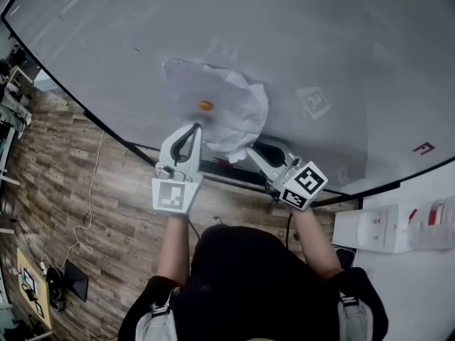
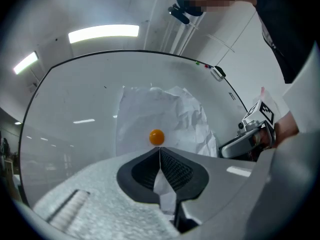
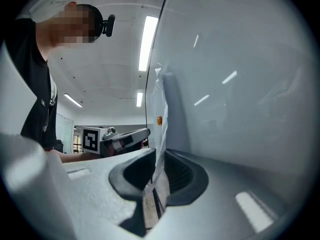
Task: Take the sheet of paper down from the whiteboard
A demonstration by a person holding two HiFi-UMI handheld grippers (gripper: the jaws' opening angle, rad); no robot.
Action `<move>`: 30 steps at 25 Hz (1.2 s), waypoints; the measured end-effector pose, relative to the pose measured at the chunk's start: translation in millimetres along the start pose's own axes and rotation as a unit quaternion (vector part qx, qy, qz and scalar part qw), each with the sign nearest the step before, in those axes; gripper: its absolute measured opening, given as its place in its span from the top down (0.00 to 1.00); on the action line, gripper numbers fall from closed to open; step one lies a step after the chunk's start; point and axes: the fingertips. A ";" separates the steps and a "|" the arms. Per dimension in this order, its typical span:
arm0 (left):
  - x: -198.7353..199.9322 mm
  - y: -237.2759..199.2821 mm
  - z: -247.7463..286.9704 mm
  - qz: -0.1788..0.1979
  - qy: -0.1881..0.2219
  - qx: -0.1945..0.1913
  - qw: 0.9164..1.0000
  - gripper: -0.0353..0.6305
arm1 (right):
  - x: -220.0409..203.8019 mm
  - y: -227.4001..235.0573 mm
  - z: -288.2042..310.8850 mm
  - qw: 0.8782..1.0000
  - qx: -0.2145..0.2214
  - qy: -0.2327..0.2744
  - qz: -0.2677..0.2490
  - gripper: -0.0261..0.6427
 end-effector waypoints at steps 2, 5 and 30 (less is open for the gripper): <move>4.9 -1.2 2.2 0.009 0.006 0.005 1.000 0.93 | 0.8 0.7 -0.1 1.000 -0.003 0.002 -0.001 0.91; 11.5 -4.8 4.7 0.021 0.013 0.014 1.000 0.92 | 1.7 1.8 -0.4 1.000 -0.006 0.003 -0.003 0.95; 19.6 -5.8 40.4 0.120 -0.017 0.035 0.992 0.75 | 3.0 13.3 3.7 1.000 -0.006 0.002 0.005 0.95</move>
Point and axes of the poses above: the fingertips, and each gripper's own axes: z forward along the fingers, y to its right, x out of its top, and after that the axes turned 14 degrees about z, right-handed
